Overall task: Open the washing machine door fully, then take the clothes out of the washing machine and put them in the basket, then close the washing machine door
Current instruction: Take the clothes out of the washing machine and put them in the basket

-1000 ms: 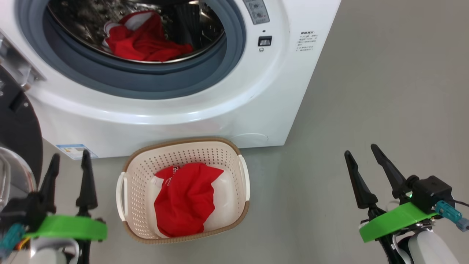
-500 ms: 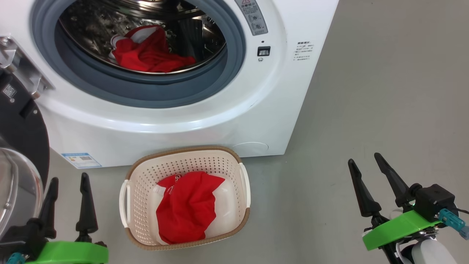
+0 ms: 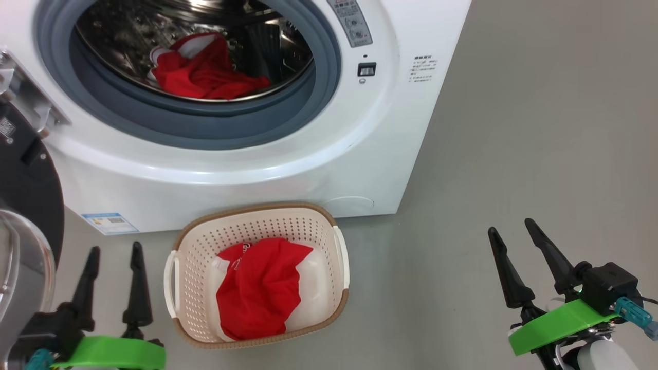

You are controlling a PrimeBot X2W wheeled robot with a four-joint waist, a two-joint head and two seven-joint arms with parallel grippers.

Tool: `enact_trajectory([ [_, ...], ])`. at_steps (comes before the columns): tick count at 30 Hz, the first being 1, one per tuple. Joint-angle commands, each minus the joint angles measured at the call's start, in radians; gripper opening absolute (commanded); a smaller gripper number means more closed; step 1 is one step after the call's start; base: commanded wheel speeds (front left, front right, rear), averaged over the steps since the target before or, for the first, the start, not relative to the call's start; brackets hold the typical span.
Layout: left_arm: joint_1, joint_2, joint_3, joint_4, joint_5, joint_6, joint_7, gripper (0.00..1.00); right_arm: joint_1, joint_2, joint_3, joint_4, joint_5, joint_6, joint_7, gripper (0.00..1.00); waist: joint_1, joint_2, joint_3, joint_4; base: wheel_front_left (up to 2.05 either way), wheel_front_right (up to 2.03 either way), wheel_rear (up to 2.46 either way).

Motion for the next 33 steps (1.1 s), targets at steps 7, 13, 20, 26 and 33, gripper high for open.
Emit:
enact_trajectory([
  [7, -0.139, 0.046, -0.045, 0.065, 0.003, -0.003, -0.009, 1.00, -0.033, 0.005, 0.023, -0.029, 0.003, 0.002, -0.005, 1.00, 0.0000, 0.0000, 0.057, -0.006, 0.00, 0.00, 0.00],
  [13, -0.365, 0.074, -0.111, 0.219, 0.018, -0.003, 0.012, 1.00, -0.077, 0.028, 0.031, -0.028, -0.004, 0.002, -0.005, 1.00, 0.0000, 0.0000, 0.122, -0.020, 0.00, 0.00, 0.00],
  [20, -0.592, 0.070, -0.162, 0.365, 0.060, 0.008, 0.064, 1.00, -0.119, 0.057, 0.041, -0.030, -0.011, 0.002, -0.005, 1.00, 0.0000, 0.0000, 0.183, -0.046, 0.00, 0.00, 0.00],
  [26, -0.757, 0.066, -0.188, 0.489, 0.085, 0.026, 0.095, 1.00, -0.145, 0.073, 0.043, -0.032, -0.014, 0.002, -0.005, 1.00, 0.0000, 0.0000, 0.226, -0.062, 0.00, 0.00, 0.00],
  [33, -0.942, 0.076, -0.202, 0.660, 0.108, 0.051, 0.108, 1.00, -0.184, 0.089, 0.056, -0.036, -0.020, 0.002, -0.005, 1.00, 0.0000, 0.0000, 0.280, -0.076, 0.00, 0.00, 0.00],
])
